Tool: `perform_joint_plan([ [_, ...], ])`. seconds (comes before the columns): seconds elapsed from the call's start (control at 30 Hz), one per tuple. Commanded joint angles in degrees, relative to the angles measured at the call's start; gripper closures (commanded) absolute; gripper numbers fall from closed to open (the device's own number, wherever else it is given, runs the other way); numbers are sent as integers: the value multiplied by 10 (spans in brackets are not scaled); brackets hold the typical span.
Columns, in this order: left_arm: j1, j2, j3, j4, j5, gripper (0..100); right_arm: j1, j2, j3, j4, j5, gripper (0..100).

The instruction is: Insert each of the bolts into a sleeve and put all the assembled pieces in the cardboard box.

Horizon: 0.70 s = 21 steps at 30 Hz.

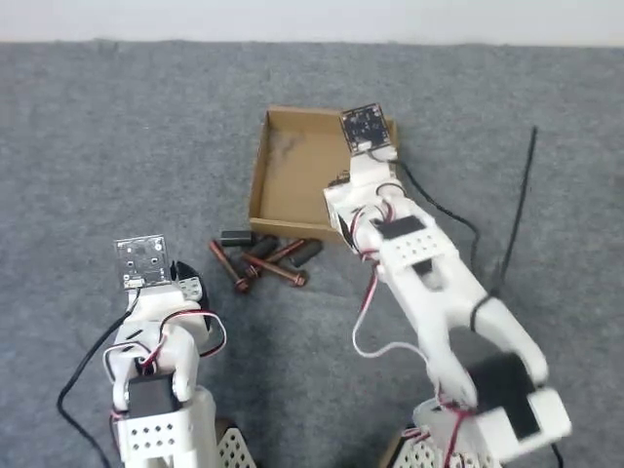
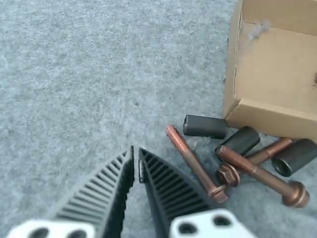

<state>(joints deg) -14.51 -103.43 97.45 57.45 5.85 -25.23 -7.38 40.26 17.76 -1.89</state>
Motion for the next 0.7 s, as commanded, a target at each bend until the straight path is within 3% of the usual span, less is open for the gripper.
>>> perform_joint_plan([
  [0.0, -2, -4, -9, -6, -5, 988, -30, -89, 22, 29, -3, 982],
  [0.23, -3, -4, -9, -5, -5, 988, -80, -159, 75, 84, 18, 979],
  [0.43, -3, -4, -9, -5, -5, 988, -113, -163, 76, 134, 240, 981],
  [0.67, -3, -4, -9, -4, -5, 988, -123, -163, 93, 146, 422, 979],
])
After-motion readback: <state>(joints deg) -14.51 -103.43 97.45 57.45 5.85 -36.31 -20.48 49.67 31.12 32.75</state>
